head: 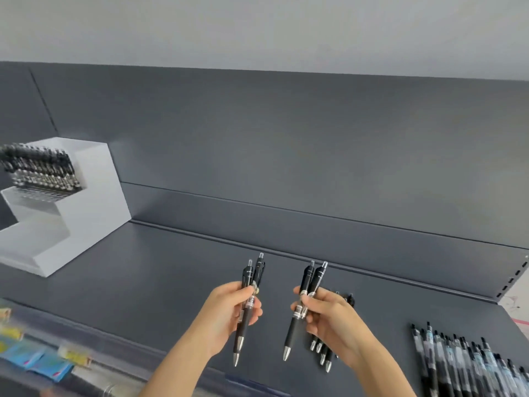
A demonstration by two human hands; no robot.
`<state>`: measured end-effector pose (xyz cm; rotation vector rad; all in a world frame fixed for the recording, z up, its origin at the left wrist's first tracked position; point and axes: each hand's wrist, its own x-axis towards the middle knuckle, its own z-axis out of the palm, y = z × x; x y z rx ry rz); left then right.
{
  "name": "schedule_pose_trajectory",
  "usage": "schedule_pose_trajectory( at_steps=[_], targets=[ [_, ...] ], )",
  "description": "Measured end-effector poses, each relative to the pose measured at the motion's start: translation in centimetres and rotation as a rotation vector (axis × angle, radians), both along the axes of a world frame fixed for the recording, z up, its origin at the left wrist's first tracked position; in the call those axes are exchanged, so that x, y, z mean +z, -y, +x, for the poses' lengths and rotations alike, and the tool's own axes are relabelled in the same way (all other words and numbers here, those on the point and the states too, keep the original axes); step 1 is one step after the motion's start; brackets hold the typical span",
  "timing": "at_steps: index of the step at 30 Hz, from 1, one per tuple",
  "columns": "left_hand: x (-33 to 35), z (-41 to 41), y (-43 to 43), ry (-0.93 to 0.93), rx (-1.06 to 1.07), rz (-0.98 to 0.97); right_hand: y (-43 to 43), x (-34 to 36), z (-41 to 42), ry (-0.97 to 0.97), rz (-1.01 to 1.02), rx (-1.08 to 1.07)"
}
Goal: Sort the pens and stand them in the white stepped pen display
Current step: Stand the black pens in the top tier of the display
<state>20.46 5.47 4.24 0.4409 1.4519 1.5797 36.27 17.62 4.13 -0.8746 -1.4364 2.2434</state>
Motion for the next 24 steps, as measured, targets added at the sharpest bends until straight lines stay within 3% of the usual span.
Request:
schedule_pose_trajectory(
  at_steps=[9,17,24],
  targets=[
    [1.2,-8.2,10.4,-0.108,0.127,0.009,7.9,1.9,-10.6,0.001,0.069,0.185],
    [1.8,-18.1,20.8,-0.117,0.058,-0.019,17.8,2.8,-22.4,0.009,0.135,0.230],
    [2.3,-24.5,23.4,-0.249,0.075,-0.016,22.1,4.2,-30.4,0.036,0.234,0.242]
  ],
)
